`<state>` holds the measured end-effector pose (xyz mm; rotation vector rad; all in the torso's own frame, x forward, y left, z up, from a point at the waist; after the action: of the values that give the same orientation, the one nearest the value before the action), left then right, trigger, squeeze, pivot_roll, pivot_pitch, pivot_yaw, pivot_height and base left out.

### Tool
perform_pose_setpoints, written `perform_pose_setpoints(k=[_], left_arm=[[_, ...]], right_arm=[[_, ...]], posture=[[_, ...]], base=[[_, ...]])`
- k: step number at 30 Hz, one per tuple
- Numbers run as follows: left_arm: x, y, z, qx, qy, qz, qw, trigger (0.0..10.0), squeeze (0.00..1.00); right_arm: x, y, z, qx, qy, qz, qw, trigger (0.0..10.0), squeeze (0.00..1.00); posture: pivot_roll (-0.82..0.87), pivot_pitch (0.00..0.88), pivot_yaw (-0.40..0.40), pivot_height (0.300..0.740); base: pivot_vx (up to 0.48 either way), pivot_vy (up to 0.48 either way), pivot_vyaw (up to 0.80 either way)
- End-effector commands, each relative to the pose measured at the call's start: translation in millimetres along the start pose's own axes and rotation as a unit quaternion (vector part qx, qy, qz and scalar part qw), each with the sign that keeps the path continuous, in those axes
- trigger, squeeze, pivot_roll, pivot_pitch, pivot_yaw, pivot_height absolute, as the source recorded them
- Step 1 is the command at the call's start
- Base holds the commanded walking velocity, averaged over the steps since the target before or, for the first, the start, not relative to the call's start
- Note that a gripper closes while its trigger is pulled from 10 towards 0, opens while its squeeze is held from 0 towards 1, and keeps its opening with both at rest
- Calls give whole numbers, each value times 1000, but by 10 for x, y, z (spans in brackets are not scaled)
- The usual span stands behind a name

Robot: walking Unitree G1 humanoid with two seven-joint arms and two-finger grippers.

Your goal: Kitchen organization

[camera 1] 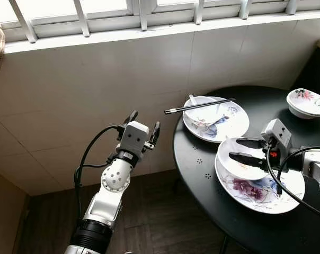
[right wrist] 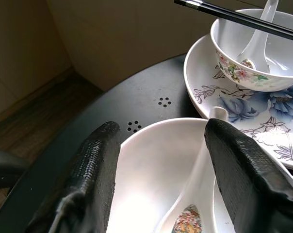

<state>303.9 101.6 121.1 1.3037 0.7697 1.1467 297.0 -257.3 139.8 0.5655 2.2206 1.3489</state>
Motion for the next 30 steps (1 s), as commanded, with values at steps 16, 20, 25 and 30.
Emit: perform_pose_setpoints(k=[16,20,25,30], left_arm=[[-10,-2,37,2,-2,2,1000,10000,0],[-12,-3,38,2,-3,2,1000,10000,0],[-16,-8,38,3,-4,3,1000,10000,0],[-16,-13,38,4,-3,4,1000,10000,0]], right_arm=[[-135,-234,69,81,-94,36,992,10000,1000],[-125,-261,94,85,-94,38,991,10000,965],[-146,-333,126,101,-108,43,988,10000,267],[-173,-393,166,121,-124,41,984,10000,0]], posture=[[-183,0,37,740],[-183,0,37,740],[-182,0,36,740],[-178,0,35,740]], base=[[0,0,0],[0,0,0],[0,0,0],[0,0,0]])
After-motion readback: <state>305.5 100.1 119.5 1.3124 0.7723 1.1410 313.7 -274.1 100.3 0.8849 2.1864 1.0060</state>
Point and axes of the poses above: a point about 5 cm out from each wrist's last joint towards the gripper, its own z axis pointing out of the wrist towards the gripper, its own y axis along the axis of the wrist's last joint, x = y × z, the point moved 1 cm from there along z, pointing out of the wrist towards the gripper, and after that the axes turned 7 degrees about -z, right-handed, at the moved point
